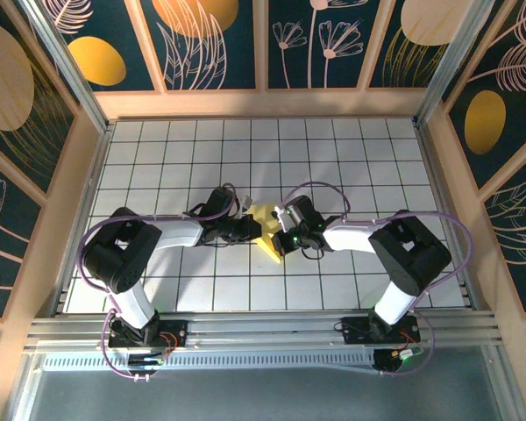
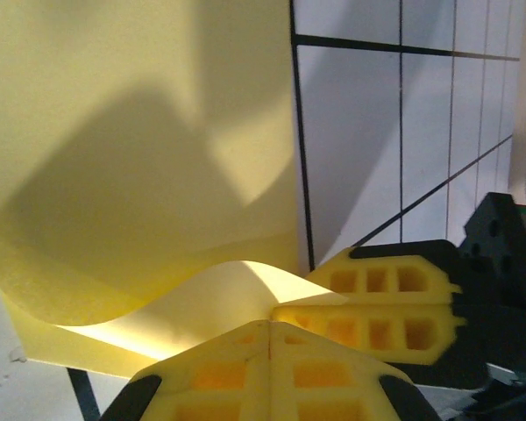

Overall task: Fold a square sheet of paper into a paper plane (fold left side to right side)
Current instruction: Third fold the triangle at the center of the table.

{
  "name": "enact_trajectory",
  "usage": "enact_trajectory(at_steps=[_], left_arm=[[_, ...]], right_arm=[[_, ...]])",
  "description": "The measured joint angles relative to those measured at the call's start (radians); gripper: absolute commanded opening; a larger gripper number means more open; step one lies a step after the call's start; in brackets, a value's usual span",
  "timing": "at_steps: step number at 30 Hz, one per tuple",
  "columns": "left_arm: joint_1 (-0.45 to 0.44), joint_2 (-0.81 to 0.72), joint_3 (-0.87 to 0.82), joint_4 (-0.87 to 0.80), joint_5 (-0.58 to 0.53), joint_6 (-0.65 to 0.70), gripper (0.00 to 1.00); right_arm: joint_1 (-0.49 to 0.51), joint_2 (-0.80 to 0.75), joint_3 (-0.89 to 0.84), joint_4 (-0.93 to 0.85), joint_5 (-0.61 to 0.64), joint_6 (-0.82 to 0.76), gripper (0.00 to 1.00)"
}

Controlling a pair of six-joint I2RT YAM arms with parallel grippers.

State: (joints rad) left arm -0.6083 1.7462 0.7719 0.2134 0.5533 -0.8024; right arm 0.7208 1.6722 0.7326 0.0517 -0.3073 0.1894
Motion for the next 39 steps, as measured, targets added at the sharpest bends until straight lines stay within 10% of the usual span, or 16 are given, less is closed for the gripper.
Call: enact_trajectory(at_steps=[39], left_arm=[[-0.002, 0.045, 0.001, -0.042, -0.064, 0.016, 0.01]], right_arm=[[-0.003, 0.006, 0.008, 0.0, -0.008, 0.008, 0.04]])
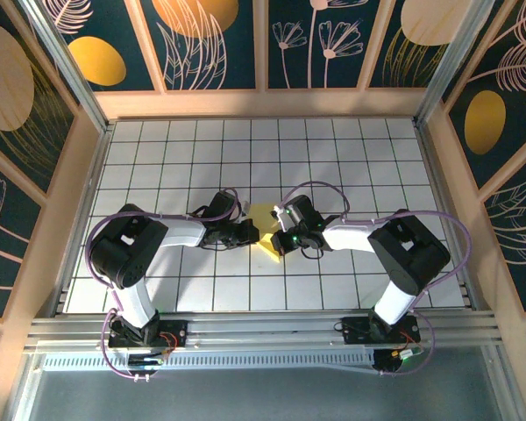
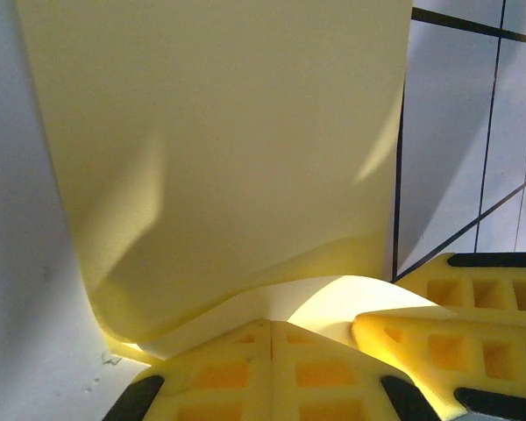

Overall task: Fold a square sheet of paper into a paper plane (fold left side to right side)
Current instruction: Third fold the triangle at the center of the table.

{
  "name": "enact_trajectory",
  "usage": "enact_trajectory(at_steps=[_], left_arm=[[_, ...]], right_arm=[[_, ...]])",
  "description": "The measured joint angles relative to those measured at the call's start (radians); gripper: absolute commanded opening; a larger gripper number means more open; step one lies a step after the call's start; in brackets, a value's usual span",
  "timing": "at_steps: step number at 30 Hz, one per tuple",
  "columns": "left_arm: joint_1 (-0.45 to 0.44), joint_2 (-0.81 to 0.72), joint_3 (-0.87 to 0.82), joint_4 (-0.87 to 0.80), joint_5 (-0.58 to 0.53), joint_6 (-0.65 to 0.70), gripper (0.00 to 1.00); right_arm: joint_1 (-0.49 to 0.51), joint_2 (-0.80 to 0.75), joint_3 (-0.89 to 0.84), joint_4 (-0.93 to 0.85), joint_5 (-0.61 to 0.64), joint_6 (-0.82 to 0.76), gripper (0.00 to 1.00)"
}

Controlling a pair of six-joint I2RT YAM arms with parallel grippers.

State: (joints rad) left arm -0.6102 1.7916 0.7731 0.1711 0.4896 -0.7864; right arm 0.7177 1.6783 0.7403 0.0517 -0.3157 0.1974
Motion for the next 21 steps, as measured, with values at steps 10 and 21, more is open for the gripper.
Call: enact_trajectory(at_steps=[10, 21], left_arm=[[0.0, 0.01, 0.023, -0.037, 0.0, 0.0, 0.0], [0.0, 0.01, 0.025, -0.041, 0.0, 0.0, 0.0]], right_arm=[[-0.033, -0.028, 0.0, -0.019, -0.038, 0.057, 0.25], [-0.104, -0.206, 0.0, -0.103, -0.126, 0.111, 0.15]])
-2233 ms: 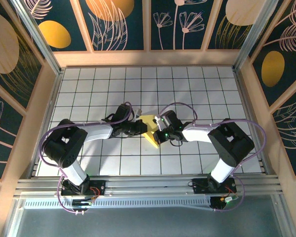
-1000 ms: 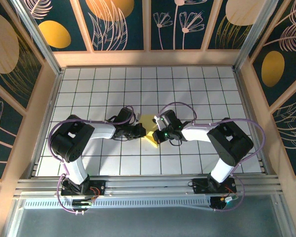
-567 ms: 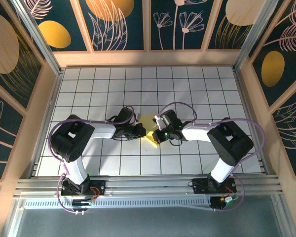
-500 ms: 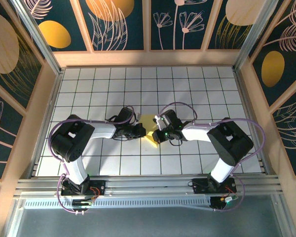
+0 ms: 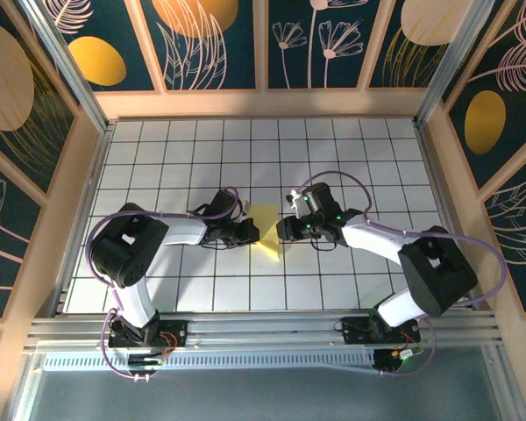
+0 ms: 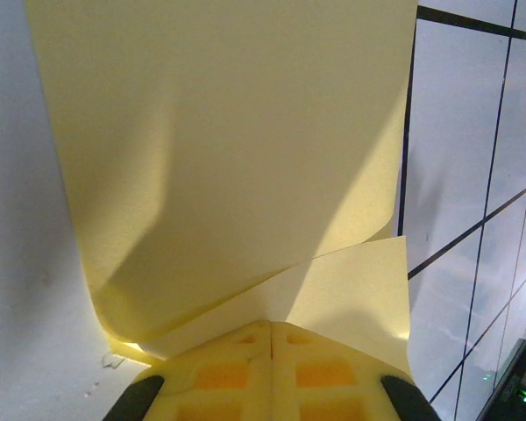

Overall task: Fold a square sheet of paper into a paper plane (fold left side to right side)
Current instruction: Third fold the triangle at the center of the table.

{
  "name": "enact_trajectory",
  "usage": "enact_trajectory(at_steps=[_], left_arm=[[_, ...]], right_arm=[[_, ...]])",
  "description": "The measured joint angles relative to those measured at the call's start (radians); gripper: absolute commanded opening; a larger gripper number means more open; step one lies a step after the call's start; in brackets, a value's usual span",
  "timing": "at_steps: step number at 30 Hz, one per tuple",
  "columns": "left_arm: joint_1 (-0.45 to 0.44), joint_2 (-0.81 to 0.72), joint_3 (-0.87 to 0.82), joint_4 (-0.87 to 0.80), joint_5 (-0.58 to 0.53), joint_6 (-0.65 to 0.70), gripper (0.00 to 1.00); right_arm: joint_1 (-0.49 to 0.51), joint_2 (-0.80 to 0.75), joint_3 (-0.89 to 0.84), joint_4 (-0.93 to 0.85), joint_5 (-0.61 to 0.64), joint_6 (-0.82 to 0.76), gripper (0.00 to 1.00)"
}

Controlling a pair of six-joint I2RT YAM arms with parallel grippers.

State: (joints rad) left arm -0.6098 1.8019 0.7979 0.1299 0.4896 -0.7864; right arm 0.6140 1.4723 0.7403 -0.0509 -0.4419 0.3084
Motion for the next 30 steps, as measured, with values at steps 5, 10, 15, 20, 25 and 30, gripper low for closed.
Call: enact_trajectory(at_steps=[5, 10, 15, 20, 25, 30], left_arm=[[0.0, 0.0, 0.001, -0.001, 0.0, 0.0, 0.0], [0.0, 0.0, 0.001, -0.002, 0.0, 0.0, 0.0], [0.0, 0.0, 0.001, -0.002, 0.0, 0.0, 0.0], [0.0, 0.0, 0.001, -0.002, 0.0, 0.0, 0.0], [0.0, 0.0, 0.001, -0.002, 0.0, 0.0, 0.0], [0.0, 0.0, 0.001, -0.003, 0.0, 0.0, 0.0]], right_arm=[[0.004, -0.005, -0.018, -0.014, -0.137, 0.061, 0.0], [0.032, 0.037, -0.043, 0.006, -0.208, 0.108, 0.0], [0.043, 0.096, -0.043, 0.026, -0.234, 0.121, 0.0], [0.043, 0.132, -0.044, 0.026, -0.24, 0.121, 0.0], [0.043, 0.149, -0.044, 0.026, -0.24, 0.121, 0.0], [0.044, 0.164, -0.044, 0.025, -0.233, 0.119, 0.0]])
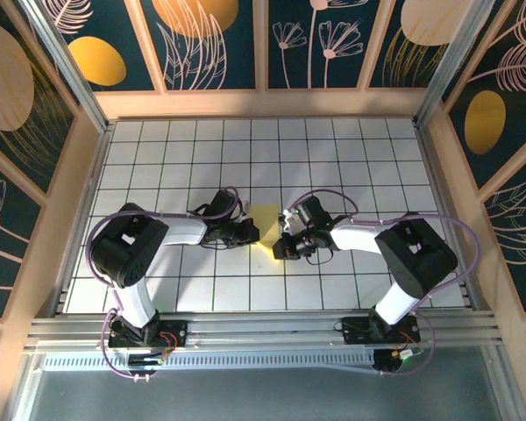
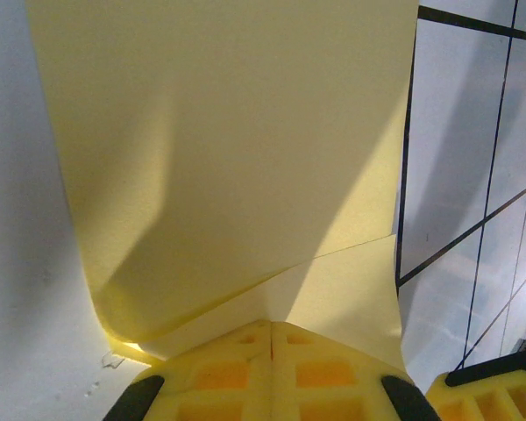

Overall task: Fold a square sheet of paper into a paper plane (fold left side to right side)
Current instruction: Third fold the triangle at the center of the table.

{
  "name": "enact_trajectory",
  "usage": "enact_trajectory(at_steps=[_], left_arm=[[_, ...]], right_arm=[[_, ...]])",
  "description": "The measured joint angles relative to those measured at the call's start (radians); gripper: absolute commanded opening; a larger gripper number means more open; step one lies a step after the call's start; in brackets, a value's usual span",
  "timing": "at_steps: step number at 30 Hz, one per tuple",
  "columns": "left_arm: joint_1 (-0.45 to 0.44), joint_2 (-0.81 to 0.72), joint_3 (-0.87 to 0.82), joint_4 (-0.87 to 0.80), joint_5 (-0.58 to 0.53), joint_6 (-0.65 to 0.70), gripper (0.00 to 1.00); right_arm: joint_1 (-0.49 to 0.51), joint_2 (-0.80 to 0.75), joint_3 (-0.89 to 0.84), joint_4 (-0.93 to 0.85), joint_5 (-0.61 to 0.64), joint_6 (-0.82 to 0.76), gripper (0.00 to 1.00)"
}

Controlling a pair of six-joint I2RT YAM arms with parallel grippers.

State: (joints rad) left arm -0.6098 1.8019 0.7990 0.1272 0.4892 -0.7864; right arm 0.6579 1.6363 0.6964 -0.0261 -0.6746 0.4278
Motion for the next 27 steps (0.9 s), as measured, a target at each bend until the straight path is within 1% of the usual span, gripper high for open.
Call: enact_trajectory(at_steps=[12, 27], left_arm=[[0.0, 0.0, 0.001, -0.001, 0.0, 0.0, 0.0], [0.0, 0.002, 0.003, -0.005, 0.0, 0.0, 0.0]], right_arm=[[0.002, 0.023, 0.0, -0.001, 0.023, -0.002, 0.0], [0.005, 0.036, -0.001, 0.0, 0.023, -0.002, 0.0]])
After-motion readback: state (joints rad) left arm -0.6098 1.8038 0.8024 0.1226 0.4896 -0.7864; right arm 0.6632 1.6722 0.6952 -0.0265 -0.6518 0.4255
